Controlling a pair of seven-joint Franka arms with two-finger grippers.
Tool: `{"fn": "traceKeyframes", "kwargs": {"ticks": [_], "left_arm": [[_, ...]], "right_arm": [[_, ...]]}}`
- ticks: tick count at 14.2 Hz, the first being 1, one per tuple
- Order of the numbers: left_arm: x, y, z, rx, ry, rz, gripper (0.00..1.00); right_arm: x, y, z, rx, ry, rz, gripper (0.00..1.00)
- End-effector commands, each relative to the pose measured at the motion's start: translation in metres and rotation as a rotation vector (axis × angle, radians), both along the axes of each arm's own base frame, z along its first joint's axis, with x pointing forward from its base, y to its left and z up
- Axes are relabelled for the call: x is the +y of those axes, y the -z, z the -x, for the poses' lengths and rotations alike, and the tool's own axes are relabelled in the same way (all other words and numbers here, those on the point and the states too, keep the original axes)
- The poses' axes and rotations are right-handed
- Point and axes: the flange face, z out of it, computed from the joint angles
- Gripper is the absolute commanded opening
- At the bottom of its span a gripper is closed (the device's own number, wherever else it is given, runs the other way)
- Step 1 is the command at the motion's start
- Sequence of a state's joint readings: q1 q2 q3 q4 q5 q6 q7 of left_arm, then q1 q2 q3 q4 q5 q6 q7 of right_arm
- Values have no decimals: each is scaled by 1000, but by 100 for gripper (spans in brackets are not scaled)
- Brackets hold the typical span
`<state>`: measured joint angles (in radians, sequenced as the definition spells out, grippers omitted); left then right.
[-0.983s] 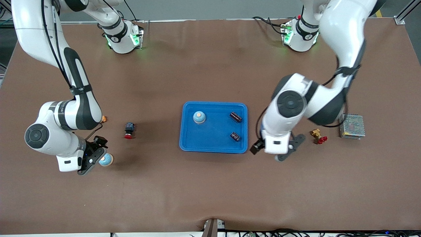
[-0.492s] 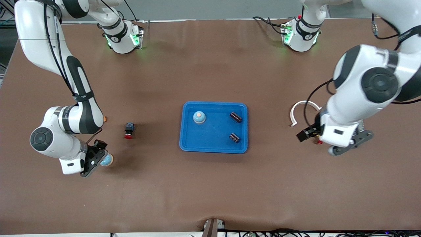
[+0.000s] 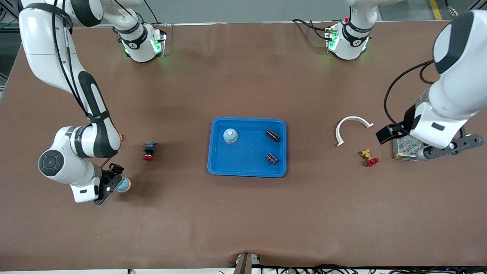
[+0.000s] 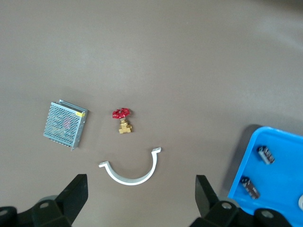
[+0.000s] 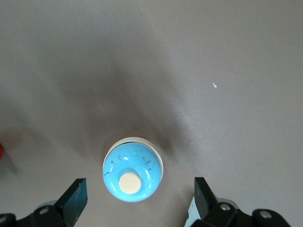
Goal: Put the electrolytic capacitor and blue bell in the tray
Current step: 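Grasp the second blue bell with the right gripper while the left gripper retracts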
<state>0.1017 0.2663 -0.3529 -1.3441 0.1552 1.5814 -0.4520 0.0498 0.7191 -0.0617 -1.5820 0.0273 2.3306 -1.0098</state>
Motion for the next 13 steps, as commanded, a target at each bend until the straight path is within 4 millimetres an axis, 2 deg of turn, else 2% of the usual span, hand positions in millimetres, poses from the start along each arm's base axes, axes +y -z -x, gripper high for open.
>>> {"fn": "traceKeyframes", "kwargs": {"ticks": [1,3,5,8,11,13], "left_arm": [[22,-23,31,-1,56,14,100],[45,-34,47,-2,100,52,100],[60,-44,57,-14,122,58,100],[62,-54,71,8,126,55,100],[69,-57,74,20,117,53,100],[72,-65,80,13,118,54,100]], "right_arm": [[-2,13,8,-9,-13,-28,100],[-1,17,11,-3,-12,-32,100],[-1,19,11,-3,-10,-35,100],[-1,26,14,-16,-13,-33,100],[-2,32,15,-17,-9,-37,100],[-4,36,14,-27,-14,-35,100]]}}
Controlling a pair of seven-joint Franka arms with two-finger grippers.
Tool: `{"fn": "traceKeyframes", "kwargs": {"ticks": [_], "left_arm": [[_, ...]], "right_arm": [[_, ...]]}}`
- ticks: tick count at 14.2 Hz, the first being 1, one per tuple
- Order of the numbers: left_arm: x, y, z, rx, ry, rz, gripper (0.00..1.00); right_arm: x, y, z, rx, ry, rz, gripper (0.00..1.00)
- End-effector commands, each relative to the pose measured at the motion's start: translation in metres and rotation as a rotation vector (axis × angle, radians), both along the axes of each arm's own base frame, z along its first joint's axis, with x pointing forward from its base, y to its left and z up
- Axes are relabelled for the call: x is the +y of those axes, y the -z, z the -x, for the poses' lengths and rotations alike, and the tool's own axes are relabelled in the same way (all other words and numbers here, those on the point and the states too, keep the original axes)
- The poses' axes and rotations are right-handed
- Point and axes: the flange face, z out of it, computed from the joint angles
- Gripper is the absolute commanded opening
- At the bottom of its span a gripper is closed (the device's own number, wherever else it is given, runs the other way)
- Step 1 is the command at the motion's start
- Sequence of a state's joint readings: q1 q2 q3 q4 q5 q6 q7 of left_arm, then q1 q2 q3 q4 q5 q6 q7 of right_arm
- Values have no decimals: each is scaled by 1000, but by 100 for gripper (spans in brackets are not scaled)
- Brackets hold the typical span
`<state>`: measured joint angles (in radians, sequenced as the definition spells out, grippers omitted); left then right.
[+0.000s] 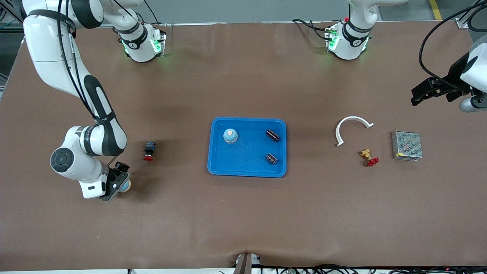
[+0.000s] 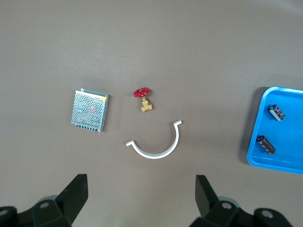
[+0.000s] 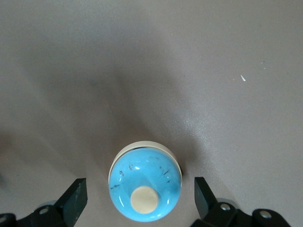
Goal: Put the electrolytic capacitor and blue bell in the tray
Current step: 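Grasp the second blue bell with the right gripper while the left gripper retracts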
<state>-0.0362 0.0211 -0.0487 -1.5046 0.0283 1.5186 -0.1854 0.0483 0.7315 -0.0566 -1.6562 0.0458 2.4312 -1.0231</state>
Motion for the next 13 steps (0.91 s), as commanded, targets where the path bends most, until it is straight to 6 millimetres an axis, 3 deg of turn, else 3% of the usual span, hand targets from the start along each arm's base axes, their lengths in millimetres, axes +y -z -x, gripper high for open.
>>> {"fn": "traceKeyframes", "kwargs": {"ticks": [1,8,13], "left_arm": [[7,-12,14,-7,6,15,100],[10,-25,26,-4,-1,14,100],[13,-25,22,-6,-5,15,100]], "right_arm": [[-4,5,-1,-16,-14,-22,100],[-6,10,0,-14,3,-39,100],[-6,10,0,-13,14,-50,100]]}}
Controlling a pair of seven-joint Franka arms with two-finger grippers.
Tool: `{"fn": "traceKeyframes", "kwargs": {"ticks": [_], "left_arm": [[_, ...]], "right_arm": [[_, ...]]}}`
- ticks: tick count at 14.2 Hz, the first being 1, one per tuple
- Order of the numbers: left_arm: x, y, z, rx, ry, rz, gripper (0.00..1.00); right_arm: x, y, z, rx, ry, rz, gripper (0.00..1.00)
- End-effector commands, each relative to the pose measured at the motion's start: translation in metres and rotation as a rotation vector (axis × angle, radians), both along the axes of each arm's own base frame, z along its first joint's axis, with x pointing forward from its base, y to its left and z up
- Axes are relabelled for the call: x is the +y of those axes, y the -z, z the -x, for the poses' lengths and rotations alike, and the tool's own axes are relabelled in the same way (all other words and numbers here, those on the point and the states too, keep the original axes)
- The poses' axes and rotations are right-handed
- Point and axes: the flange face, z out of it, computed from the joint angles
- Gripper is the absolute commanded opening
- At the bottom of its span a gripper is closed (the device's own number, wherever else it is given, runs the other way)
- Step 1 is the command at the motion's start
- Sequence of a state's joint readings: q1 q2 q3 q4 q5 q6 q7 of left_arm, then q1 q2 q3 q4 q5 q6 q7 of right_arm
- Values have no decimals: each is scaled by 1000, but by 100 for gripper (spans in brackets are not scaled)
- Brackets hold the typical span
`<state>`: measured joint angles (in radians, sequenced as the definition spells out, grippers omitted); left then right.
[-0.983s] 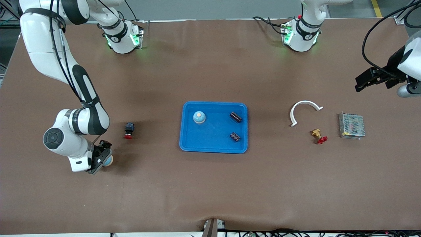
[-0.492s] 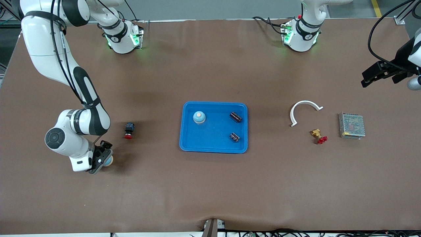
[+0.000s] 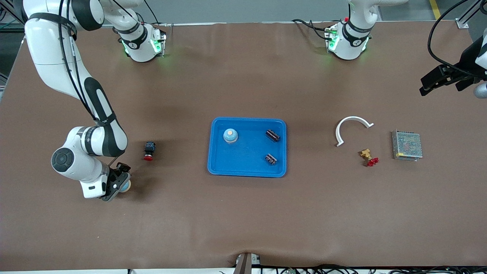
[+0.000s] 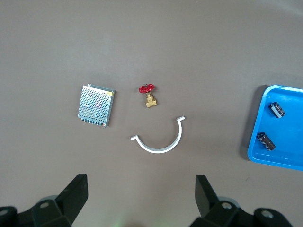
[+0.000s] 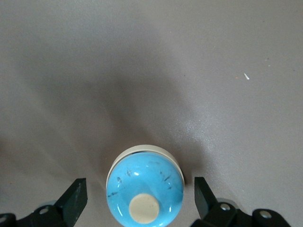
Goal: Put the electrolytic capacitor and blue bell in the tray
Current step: 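Grasp the second blue bell with the right gripper while the left gripper retracts, then lift the bell and carry it over the tray with the right gripper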
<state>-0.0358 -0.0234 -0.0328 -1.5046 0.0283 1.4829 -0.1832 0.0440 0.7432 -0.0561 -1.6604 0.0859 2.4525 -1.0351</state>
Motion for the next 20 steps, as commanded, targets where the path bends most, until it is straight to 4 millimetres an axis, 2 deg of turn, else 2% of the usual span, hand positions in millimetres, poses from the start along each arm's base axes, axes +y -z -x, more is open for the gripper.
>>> {"fn": "traceKeyframes", "kwargs": {"ticks": [1,3,9,12,17,18,20], "left_arm": [[3,-2,4,6,12,16,100],[3,-1,4,8,10,17,100],[2,6,-1,20,10,21,100],[3,6,-1,20,9,21,100],[0,7,-1,24,15,21,100],[-2,8,-1,25,17,21,100],[-4,7,-1,24,20,21,100]], "right_arm": [[-3,2,-1,-7,-6,-25,99],[-3,2,-1,-7,-6,-25,86],[-3,6,0,-3,6,-35,61],[4,4,-1,3,26,-51,55],[13,-23,-12,51,115,-68,53],[16,-35,-17,74,162,-73,53],[36,-65,-24,117,225,-78,53]]}}
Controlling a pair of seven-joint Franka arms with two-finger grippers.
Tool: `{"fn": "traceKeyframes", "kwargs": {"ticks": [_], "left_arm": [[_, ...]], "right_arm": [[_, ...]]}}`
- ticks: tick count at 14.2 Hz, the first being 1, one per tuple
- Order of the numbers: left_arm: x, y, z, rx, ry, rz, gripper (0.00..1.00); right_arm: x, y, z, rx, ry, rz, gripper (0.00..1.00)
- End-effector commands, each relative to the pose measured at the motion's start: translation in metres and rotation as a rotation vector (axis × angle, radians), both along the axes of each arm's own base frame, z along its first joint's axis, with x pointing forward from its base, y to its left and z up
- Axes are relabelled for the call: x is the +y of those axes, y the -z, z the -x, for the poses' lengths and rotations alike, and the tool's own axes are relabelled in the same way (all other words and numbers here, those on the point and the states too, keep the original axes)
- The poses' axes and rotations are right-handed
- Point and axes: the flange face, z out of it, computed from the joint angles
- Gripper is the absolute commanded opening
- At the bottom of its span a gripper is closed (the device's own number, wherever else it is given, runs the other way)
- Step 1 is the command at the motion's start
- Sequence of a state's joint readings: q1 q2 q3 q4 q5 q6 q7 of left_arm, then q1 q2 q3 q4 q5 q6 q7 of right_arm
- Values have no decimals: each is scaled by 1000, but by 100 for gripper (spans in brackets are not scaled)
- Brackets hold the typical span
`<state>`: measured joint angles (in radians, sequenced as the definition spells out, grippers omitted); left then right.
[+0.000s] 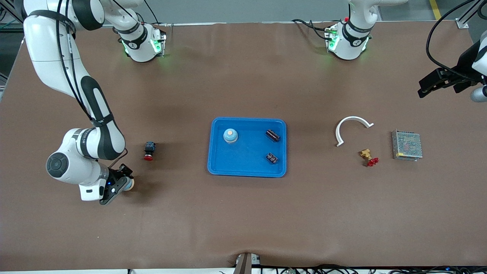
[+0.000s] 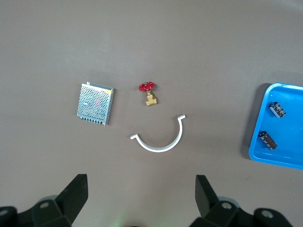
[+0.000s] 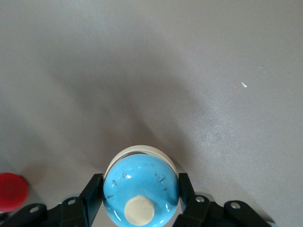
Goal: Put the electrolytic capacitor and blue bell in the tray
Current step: 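Lift the bell and carry it over the tray with the right gripper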
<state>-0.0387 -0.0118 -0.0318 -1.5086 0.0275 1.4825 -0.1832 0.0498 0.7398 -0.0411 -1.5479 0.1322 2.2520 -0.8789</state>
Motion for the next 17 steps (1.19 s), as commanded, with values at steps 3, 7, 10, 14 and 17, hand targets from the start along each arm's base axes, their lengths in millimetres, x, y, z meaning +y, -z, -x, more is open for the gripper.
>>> {"fn": "traceKeyframes", "kwargs": {"ticks": [3,7,10,14,17], "left_arm": [[-4,0,2,9,21,21,100],[-5,1,2,10,22,21,100],[-5,-1,2,6,24,20,100],[-5,-2,3,4,22,21,100],[-5,-1,2,3,22,20,100]], "right_arm": [[48,-63,-9,83,196,-12,53],[107,-96,3,109,379,6,51],[177,-120,22,121,529,23,51],[256,-131,46,121,718,23,51],[283,-135,55,122,826,12,51]]}}
